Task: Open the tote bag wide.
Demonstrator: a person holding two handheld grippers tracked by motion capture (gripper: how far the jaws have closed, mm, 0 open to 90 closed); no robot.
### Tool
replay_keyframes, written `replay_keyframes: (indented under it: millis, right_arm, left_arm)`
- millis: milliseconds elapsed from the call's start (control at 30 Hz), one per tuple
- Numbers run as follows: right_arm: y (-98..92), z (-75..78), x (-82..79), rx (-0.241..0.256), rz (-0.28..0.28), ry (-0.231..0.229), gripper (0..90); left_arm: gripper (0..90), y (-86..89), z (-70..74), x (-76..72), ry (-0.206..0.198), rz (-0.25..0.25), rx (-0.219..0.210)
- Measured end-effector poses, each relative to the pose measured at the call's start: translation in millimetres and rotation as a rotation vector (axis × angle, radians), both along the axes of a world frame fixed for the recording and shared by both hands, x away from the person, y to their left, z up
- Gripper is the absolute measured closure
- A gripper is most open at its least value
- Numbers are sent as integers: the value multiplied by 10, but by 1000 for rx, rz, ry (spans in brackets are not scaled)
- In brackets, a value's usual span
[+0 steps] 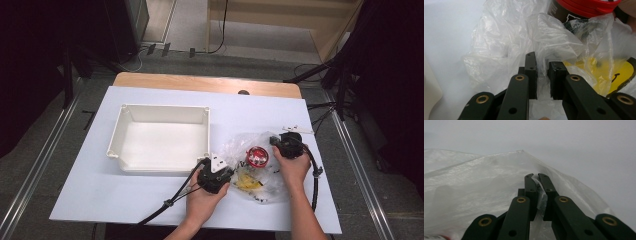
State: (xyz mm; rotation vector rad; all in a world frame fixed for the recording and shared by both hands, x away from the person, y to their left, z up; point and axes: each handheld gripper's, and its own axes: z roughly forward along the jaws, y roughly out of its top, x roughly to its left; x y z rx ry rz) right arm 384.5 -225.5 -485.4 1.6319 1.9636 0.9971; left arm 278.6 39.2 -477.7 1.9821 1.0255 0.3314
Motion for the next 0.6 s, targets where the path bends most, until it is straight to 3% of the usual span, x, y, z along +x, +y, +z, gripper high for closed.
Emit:
replay_keyframes:
  millis: [67, 100, 133, 200, 267, 333, 433, 467, 500, 600]
  right_arm:
    - [5, 9, -15, -26, -14, -5, 846]
    - [4, 102, -87, -23, -69, -39, 742]
    - [-6, 181, -151, -20, -100, -66, 720]
    - [-37, 353, -336, 39, -131, -126, 735]
    - [-36, 504, -577, 86, -115, -193, 765]
    - [-6, 563, -806, 95, -87, -233, 796]
    - [56, 469, -1063, 93, -54, -212, 812]
    - [56, 469, -1063, 93, -54, -212, 812]
    - [109, 365, -1176, 63, -38, -177, 816]
    - [141, 226, -1230, 47, -10, -116, 823]
  left_arm:
    - [804, 0, -1, 2, 2, 1, -2]
    - [801, 6, -1, 5, 8, -1, -1]
    - [800, 7, 0, 4, 9, -2, -1]
    - [800, 6, 0, 6, 10, 1, 1]
    - [800, 3, -2, 6, 9, 4, -4]
    - [800, 0, -2, 2, 4, 4, 0]
    - [788, -2, 1, -6, -2, 0, 4]
    - [784, -2, 1, -6, -2, 0, 4]
    - [781, -3, 2, -9, -5, 0, 5]
    - [776, -3, 1, -9, -5, -1, 5]
